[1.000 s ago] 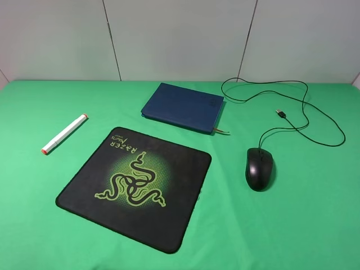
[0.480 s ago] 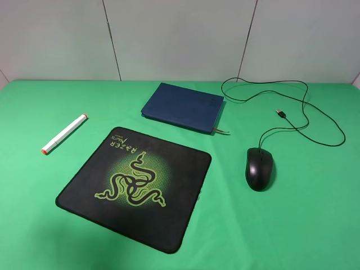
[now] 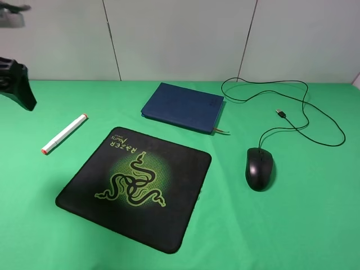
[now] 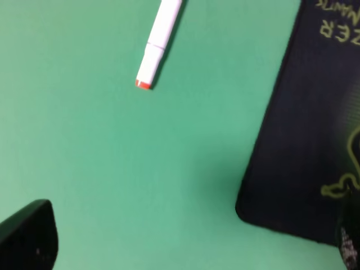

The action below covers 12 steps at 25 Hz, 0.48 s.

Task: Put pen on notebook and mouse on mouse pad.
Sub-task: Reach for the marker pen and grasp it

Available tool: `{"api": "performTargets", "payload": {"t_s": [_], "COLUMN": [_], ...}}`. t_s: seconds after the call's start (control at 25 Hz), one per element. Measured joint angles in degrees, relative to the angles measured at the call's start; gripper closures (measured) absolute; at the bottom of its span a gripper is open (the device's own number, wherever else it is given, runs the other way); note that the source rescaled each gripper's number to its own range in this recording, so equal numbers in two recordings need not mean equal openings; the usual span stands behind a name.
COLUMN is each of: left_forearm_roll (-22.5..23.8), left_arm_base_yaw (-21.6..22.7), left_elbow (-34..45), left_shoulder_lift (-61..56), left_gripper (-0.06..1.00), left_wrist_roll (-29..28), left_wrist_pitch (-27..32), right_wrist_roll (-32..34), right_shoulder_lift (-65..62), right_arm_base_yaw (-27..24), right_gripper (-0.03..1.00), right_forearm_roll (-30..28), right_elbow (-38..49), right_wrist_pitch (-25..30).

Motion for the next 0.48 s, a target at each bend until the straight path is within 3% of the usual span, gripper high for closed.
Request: {"api": "performTargets", "payload": {"t_s": [0.48], "left_forearm_roll": [1.22], "left_arm_base_yaw": [0.0], "left_elbow": [-0.59], "left_shoulder_lift": [15.2], "left_gripper": [-0.05], "left_wrist_roll": [3.28], "left_wrist_pitch": [-8.82], "right_wrist_roll": [0.0], "right_shoulder_lift": [0.0], "right_arm_base_yaw": [0.0], "right_gripper": [-0.03], "right_forearm_roll": [0.0], "right_elbow": [0.0], "right_wrist_pitch": [0.0]}}
